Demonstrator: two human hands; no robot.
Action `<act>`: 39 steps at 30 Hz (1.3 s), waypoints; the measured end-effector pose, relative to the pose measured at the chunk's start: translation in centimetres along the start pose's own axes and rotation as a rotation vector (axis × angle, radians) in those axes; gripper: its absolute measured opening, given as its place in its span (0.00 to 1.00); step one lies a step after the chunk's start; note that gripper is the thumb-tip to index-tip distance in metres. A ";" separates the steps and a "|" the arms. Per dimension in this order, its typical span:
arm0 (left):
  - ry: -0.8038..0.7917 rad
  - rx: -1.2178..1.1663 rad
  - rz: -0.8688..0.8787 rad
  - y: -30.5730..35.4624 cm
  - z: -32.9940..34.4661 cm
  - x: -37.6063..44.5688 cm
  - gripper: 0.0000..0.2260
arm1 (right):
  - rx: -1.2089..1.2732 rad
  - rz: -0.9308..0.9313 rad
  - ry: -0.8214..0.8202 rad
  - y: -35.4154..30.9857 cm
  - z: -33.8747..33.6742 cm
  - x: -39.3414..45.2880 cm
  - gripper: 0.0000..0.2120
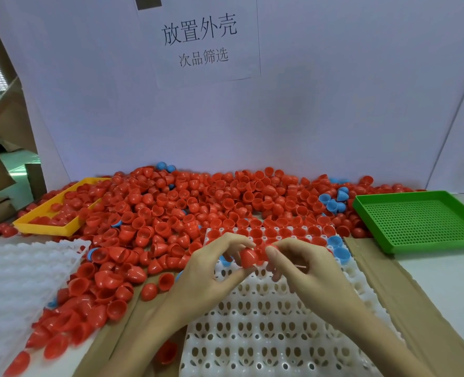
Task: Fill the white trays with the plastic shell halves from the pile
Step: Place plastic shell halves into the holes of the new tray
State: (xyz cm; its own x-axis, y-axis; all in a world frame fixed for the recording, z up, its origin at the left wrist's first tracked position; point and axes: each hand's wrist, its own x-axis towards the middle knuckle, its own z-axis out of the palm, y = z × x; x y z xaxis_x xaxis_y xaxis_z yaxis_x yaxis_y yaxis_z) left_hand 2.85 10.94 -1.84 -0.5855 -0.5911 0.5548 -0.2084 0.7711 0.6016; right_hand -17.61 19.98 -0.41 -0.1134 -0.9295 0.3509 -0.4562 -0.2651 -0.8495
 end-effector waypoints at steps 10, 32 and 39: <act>-0.015 -0.007 -0.243 -2.1 -4.3 0.5 0.14 | -0.012 0.059 -0.010 0.2 0.3 -0.2 0.12; -0.162 0.135 -0.221 -4.0 -5.4 -0.3 0.05 | -0.060 0.112 0.021 1.3 -0.6 0.4 0.08; -0.082 0.132 -0.190 -5.0 -5.4 -0.2 0.03 | -0.075 0.111 0.016 1.7 -0.5 0.5 0.08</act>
State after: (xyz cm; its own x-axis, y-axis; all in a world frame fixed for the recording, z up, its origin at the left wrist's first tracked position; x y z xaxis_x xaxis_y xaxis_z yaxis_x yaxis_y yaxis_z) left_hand 8.20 5.92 -1.83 -0.5863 -0.7115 0.3872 -0.4180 0.6752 0.6077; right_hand -18.87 19.22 -1.44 -0.1801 -0.9478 0.2632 -0.5048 -0.1406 -0.8517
